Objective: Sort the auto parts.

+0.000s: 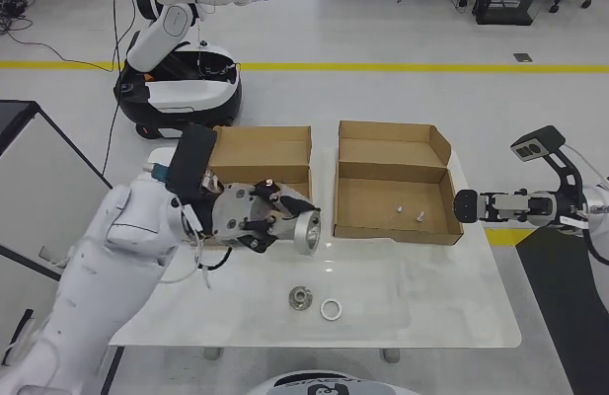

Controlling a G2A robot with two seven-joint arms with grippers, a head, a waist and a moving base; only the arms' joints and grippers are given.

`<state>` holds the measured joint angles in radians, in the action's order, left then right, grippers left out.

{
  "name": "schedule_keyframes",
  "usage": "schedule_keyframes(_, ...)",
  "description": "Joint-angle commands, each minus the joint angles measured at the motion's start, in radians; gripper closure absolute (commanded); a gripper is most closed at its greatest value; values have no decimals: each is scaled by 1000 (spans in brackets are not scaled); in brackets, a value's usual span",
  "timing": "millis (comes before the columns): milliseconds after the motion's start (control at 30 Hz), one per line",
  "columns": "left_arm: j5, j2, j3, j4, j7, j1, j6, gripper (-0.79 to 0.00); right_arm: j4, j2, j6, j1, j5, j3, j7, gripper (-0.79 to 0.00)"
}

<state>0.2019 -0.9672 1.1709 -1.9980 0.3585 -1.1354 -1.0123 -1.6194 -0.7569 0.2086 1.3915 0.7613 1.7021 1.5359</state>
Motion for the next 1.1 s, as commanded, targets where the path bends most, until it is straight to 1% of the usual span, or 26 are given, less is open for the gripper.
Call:
schedule_keyframes(0,21,5,-6,-8,-80,-2,0,0,0,0,0,0,0,0,0,-785)
schedule_keyframes(133,146,17,-18,-32,-292,-4,0,0,0,0,0,0,0,0,0,-785)
schedule_keyframes(233,317,32,-40,-27,-519,-6,0,0,0,0,0,0,0,0,0,-785)
schedule_keyframes(333,548,56,-77,3,-816,-1,0,0,0,0,0,0,0,0,0,-785)
schedule_keyframes(433,828,87,-123,62,-1166,12,0,0,0,0,0,0,0,0,0,-785)
schedule_keyframes(467,853,94,-130,63,-1167,16,0,0,0,0,0,0,0,0,0,-785)
schedule_keyframes(533,831,102,-123,57,-1167,21,0,0,0,0,0,0,0,0,0,-785)
schedule_keyframes(667,790,108,-92,38,-1167,11,0,0,0,0,0,0,0,0,0,-785)
schedule_keyframes(900,744,96,-19,1,-1167,-24,0,0,0,0,0,0,0,0,0,-785)
schedule_keyframes(1067,762,87,26,-21,-1167,-51,0,0,0,0,0,0,0,0,0,-785)
